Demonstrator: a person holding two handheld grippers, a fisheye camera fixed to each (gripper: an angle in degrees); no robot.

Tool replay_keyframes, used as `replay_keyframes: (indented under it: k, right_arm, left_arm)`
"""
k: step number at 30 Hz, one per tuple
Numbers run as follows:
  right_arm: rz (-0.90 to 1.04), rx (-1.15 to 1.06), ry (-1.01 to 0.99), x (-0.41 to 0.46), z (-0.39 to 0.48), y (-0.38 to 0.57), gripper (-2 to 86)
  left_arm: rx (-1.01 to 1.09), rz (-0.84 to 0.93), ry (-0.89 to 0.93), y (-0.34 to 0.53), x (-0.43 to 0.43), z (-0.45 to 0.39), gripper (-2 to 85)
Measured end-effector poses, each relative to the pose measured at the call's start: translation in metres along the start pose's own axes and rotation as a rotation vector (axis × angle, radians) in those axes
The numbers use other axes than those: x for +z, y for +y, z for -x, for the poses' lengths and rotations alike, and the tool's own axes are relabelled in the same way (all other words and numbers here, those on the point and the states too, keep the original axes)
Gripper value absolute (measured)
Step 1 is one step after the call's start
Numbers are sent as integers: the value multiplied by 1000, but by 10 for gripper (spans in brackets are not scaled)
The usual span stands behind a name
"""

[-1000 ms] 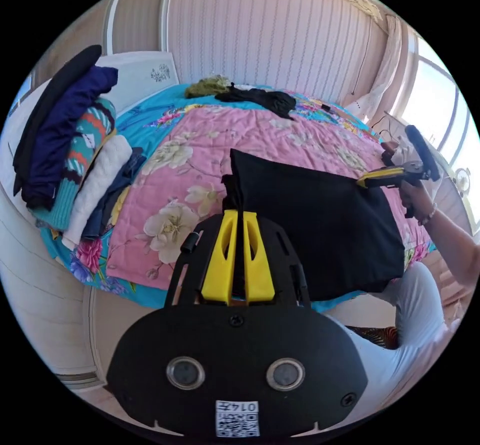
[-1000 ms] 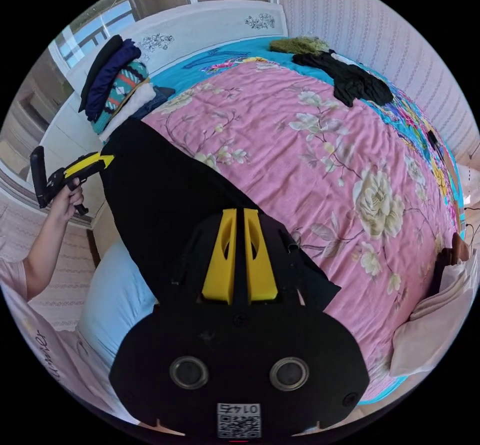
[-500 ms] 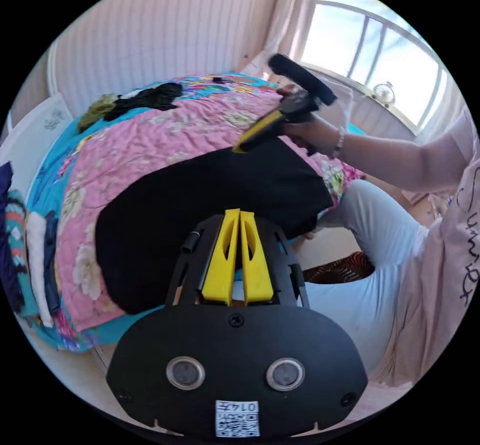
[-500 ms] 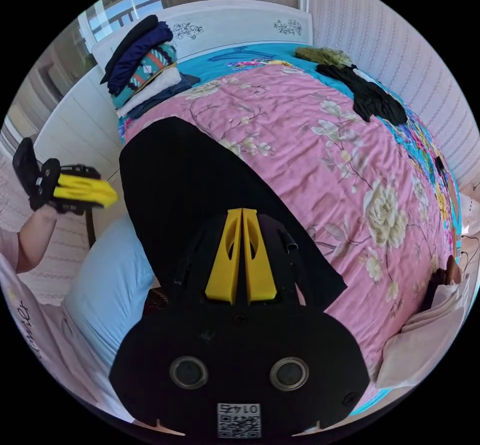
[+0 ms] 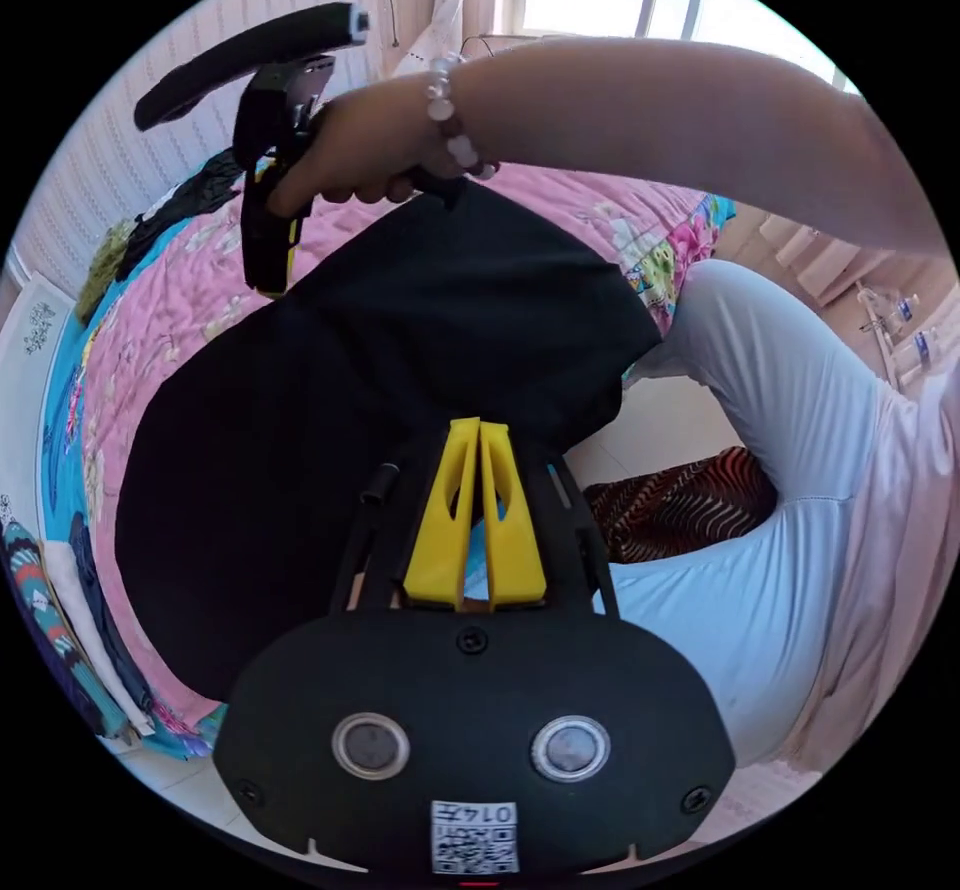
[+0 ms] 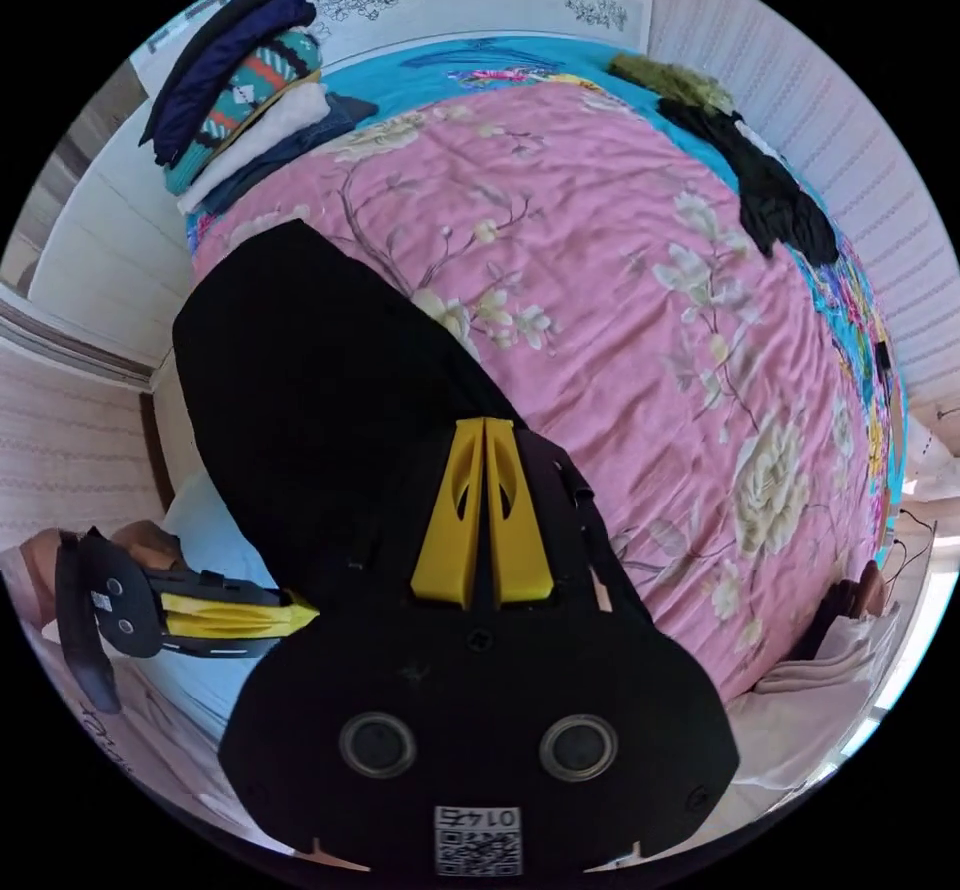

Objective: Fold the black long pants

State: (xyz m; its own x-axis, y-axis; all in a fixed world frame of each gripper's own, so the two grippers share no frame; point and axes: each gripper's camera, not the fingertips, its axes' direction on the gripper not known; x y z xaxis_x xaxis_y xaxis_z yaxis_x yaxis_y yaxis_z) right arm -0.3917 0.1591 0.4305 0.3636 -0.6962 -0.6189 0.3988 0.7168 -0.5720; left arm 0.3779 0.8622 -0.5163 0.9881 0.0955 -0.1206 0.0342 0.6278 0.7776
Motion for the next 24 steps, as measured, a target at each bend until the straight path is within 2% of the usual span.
replay_keyframes:
  k: [1,5,7,9,12,14,18,22,24]
  right_arm:
    - [45,-4,-22,12,-2,-1,-5]
    - [-18,58,-78,22,-30,25,-4]
    - [-94,63,-123,9,-46,50,-4]
    - [-229,159,-155,-24,-78,107,-3]
    - [-412,280,-171,-60,-119,209,0]
    - [-450,366,-151,-67,-147,268,4]
    - [-433,547,-191,-59,-207,364,41]
    - [-393,591,-246,-47,-238,396,83]
    - [-385,598,-258,-37,-251,403,99]
  left_arm:
    - [16,12,-37,5,17,-9,-9]
    - [28,13,-65,15,14,-29,-3]
    - [45,-39,-122,26,-3,-52,12]
    - [69,-100,-153,28,-24,-76,40]
    - [87,-233,-33,22,-48,-115,68]
    - [102,-273,39,11,-47,-140,87]
    - [160,-245,118,-10,-15,-195,125]
    - [147,-150,73,-17,29,-215,124]
    - [128,-109,-22,-17,49,-219,106]
